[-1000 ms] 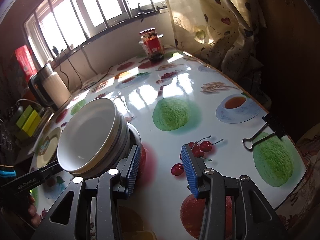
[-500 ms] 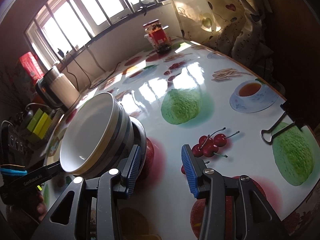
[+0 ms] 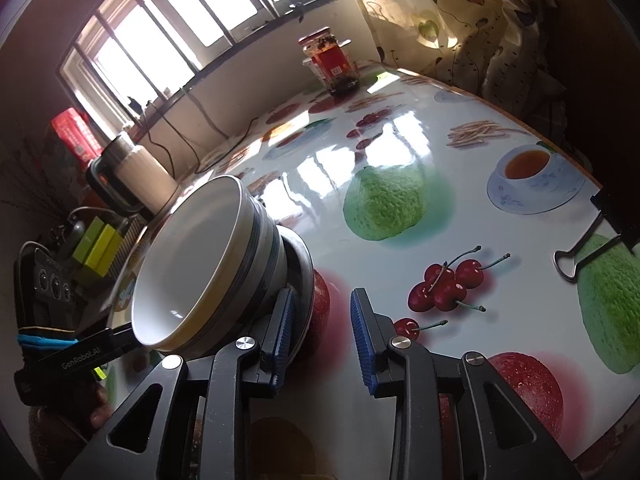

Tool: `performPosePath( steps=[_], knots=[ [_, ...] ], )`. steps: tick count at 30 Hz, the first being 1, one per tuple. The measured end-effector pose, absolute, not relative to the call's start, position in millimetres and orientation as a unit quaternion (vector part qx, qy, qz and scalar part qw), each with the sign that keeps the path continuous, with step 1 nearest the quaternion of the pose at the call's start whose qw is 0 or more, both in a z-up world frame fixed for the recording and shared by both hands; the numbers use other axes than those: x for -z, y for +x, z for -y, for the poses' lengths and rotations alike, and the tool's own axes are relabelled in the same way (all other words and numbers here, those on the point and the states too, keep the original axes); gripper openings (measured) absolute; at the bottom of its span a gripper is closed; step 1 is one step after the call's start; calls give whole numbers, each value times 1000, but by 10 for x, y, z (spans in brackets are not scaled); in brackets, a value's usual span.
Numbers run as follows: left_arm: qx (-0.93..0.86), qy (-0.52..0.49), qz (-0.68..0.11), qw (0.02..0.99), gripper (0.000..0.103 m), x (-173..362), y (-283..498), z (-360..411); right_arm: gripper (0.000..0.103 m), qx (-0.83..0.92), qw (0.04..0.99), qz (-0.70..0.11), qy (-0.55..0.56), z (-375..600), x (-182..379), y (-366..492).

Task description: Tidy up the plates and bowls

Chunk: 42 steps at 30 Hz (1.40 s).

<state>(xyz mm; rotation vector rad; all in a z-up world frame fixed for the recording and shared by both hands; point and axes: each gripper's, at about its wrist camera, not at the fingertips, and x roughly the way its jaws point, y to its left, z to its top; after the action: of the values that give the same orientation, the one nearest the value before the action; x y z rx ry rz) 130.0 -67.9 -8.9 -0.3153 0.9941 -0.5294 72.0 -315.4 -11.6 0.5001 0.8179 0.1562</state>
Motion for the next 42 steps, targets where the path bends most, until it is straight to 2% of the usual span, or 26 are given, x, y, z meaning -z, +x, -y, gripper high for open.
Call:
performPosePath(
  steps=[6,14,23,42],
  knots=[
    [259,-163,-466,830,20,105,1293,659,19,-92,882,-389,251,3151,115,720],
    [270,-173,-464,826,12,100,1295,650,16,-99,878,-388,262,3168,124,722],
    [270,-173,-462,827,12,101,1295,648,11,-110,875,-383,274,3180,137,719],
    [270,-173,-461,828,11,98,1292,644,11,-112,875,-381,278,3195,143,718]
  ],
)
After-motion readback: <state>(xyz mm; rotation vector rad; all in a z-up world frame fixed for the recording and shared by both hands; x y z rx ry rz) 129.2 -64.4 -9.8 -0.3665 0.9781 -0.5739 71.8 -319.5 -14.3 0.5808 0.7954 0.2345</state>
